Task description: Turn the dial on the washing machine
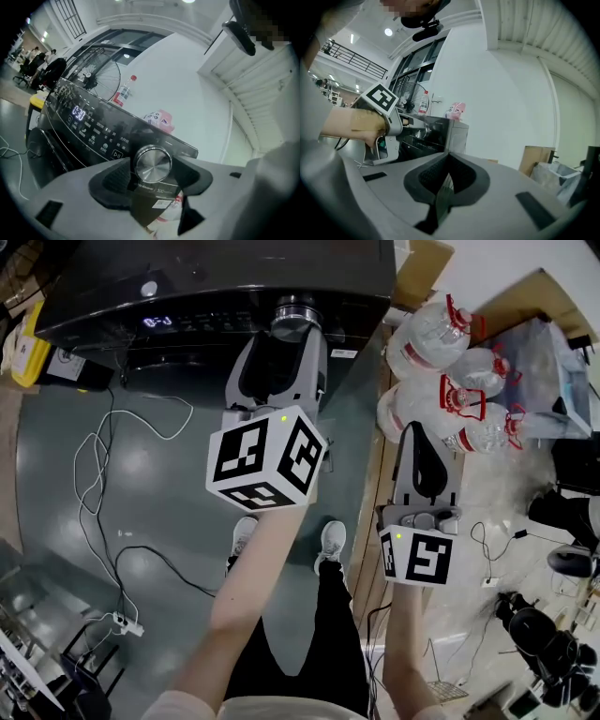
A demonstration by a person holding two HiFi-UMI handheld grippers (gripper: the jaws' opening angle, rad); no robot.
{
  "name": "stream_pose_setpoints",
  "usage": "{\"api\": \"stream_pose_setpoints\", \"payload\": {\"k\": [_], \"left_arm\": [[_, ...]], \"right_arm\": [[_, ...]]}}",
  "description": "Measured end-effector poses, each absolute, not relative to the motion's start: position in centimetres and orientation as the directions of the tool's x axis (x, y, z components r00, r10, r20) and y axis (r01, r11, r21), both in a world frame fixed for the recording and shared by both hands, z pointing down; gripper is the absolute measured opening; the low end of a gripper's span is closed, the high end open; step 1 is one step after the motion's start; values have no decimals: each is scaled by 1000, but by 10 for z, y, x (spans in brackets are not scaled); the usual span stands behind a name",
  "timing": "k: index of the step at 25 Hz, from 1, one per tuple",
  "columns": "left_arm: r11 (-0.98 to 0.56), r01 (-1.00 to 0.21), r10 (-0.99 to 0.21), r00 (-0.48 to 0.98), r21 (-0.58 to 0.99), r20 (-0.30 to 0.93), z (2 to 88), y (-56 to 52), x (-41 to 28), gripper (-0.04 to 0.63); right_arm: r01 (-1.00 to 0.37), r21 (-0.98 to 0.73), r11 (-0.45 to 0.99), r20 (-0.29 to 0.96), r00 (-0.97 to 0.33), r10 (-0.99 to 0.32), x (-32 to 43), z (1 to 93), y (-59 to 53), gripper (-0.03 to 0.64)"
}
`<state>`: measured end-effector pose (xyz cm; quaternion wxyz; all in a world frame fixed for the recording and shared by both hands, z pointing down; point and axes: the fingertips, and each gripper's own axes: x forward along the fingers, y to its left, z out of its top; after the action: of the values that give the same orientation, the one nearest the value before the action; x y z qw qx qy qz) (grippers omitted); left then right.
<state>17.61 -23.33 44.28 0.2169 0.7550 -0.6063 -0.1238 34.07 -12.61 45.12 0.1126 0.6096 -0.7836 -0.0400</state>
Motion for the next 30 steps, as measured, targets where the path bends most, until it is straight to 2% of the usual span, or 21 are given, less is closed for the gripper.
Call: {"api": "stream_pose_setpoints", "payload": {"k": [6,14,24,30], "left_arm": [[-153,-837,-967,235,525,94,448,-240,182,275],[-166,-866,-967,238,472,96,446,-242,182,265],[-203,-977,-970,210,66,123,442,-241,190,265],[-215,-976,-970,210,-35,120,442,-240,193,265]], "right_arm": [[-948,192,252,135,-229,-964,343,456,-125,5],[-950,190,249,138,-225,-964,346,458,-126,5],[-950,186,250,145,-225,-963,344,460,-128,5],[-950,186,251,144,-227,-963,343,461,-128,5]]}}
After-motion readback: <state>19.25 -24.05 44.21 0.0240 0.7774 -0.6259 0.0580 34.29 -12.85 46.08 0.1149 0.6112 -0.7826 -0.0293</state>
